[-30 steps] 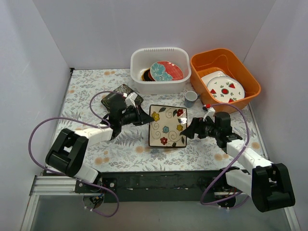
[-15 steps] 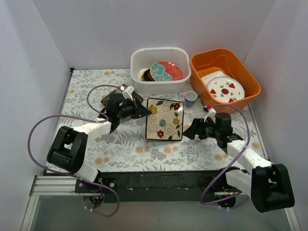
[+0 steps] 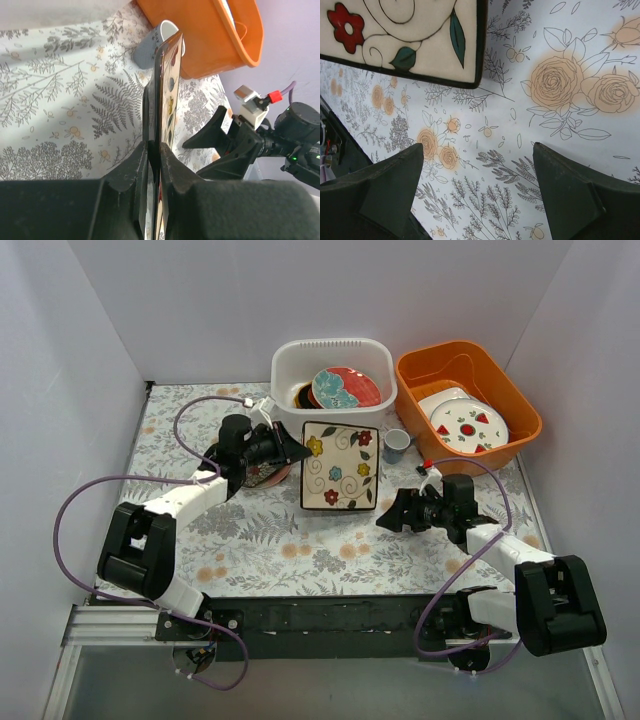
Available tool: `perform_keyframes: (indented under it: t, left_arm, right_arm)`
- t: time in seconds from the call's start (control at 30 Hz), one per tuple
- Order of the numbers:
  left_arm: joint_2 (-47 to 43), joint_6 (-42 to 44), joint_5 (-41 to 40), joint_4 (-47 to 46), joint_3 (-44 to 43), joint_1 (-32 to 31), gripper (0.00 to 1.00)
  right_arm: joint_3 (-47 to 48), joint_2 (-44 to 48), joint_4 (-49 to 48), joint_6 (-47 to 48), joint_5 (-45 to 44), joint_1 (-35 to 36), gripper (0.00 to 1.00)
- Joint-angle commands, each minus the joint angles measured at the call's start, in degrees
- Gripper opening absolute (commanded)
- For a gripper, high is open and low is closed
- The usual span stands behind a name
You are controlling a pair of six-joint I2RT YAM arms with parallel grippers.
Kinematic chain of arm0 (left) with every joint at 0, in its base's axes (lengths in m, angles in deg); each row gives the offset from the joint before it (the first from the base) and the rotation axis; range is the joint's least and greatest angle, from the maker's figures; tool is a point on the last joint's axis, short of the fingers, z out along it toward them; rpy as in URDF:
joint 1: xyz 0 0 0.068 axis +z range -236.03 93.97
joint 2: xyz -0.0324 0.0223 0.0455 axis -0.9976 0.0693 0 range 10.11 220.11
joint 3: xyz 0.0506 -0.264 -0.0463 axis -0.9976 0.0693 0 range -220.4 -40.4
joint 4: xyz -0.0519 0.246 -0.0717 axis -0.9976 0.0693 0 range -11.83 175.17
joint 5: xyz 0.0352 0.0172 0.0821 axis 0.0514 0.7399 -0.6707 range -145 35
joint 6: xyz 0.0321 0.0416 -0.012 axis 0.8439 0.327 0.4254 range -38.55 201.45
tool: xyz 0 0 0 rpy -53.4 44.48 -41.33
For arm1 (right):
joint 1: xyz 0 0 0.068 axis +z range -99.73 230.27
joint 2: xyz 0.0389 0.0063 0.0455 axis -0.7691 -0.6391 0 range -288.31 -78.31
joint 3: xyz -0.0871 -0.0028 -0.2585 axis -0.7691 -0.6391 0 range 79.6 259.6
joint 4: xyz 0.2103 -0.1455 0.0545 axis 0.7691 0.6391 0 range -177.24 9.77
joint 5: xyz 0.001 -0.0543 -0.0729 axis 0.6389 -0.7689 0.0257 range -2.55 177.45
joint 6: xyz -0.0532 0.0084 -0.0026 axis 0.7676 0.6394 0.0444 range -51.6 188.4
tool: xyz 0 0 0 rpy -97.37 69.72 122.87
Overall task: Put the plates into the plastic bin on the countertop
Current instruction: Pick up the plate at the center of the board, then place the plate in the plastic bin.
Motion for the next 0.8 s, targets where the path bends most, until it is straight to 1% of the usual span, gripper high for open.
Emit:
perform_keyframes:
  t: [0.0,0.2,0.37,0.47,0.6,0.77]
  left_arm:
    - [-4.0,-1.9,2.3,-5.9,-7.1,1.2,0.00]
    - [-1.1,-3.2,2.4,-6.8,-12.2,2.4,0.00]
    - [3.5,-4.2,3.0,-8.1,-16.0,3.4,0.00]
    - [5.8,-5.6,3.2,-10.0,-17.5,4.5,0.00]
    - [8.7,-9.8,4.4,-16.0,-18.5,6.1,0.00]
    - [12.5,-11.8,5.5,-17.5,-22.3,7.0,0.00]
  right_arm:
    - [0.7,-0.9,-3.9,0.2,2.8,-0.3,0.96]
    - [0.0,-0.4,-3.8,0.2,3.1,-0.3,0.96]
    - [-1.0,0.9,-3.9,-0.2,3.5,-0.4,0.96]
    - [-1.8,1.4,-3.6,-0.5,3.6,-0.3,0.96]
    - [-2.5,2.3,-2.5,-0.4,2.8,-0.4,0.96]
    - [-3.9,6.1,-0.4,-0.2,-0.1,-0.5,0.96]
